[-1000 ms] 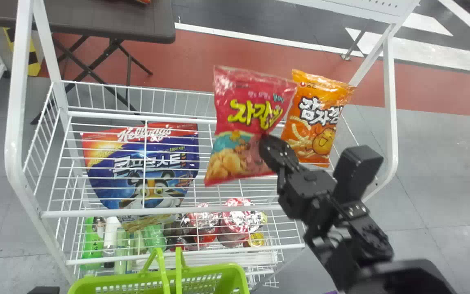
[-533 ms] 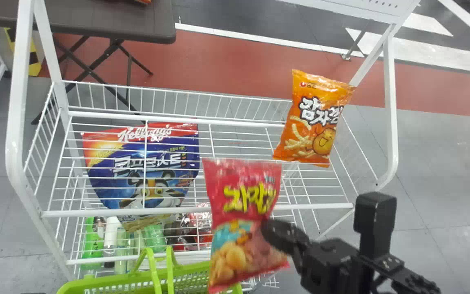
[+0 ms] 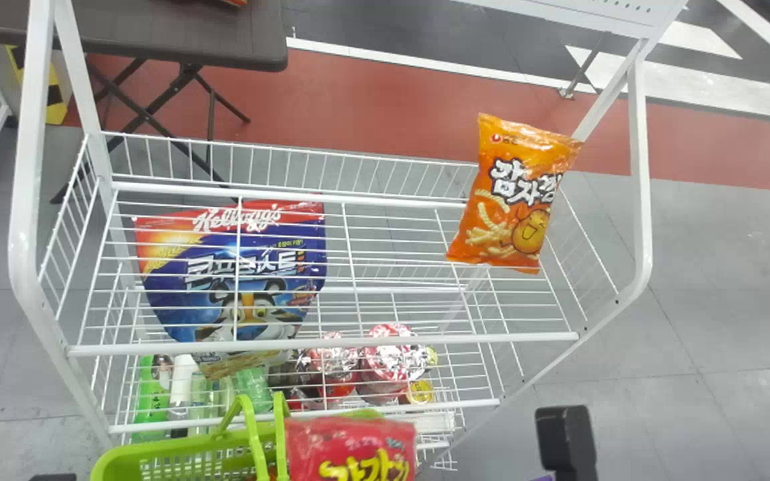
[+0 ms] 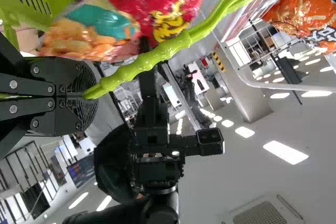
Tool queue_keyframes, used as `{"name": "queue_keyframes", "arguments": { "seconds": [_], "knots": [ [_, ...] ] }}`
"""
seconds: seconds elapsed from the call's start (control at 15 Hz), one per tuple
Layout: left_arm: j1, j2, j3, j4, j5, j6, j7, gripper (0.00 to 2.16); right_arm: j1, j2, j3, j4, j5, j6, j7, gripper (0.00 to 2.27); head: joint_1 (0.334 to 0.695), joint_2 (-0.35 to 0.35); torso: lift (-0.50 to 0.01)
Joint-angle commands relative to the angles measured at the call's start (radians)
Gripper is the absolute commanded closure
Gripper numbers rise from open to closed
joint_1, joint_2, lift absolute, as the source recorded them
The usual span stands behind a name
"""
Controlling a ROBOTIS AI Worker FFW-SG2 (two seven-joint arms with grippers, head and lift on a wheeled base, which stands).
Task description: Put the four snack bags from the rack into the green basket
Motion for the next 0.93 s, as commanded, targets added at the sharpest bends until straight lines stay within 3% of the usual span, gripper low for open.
{"name": "queue_keyframes", "arguments": {
  "seconds": [0.0, 0.6, 0.87],
  "knots": [
    [-0.003, 0.002, -0.003, 0.001, -0.001, 0.0, 0.002, 2.11, 0.002, -0.004, 0.074, 0.001, 0.025, -0.016, -0.002, 2.11, 0.695, -0.35, -0.006],
    [-0.02, 0.0, -0.034, 0.011, -0.01, 0.009, 0.005, 2.11, -0.036, -0.005, 0.272, 0.118, 0.082, -0.243, -0.063, 2.11, 0.695, -0.35, -0.006],
    [-0.02, 0.002, -0.037, 0.009, -0.01, 0.015, 0.003, 2.11, -0.062, -0.07, 0.387, 0.204, 0.133, -0.299, -0.062, 2.11, 0.695, -0.35, -0.006]
  ]
}}
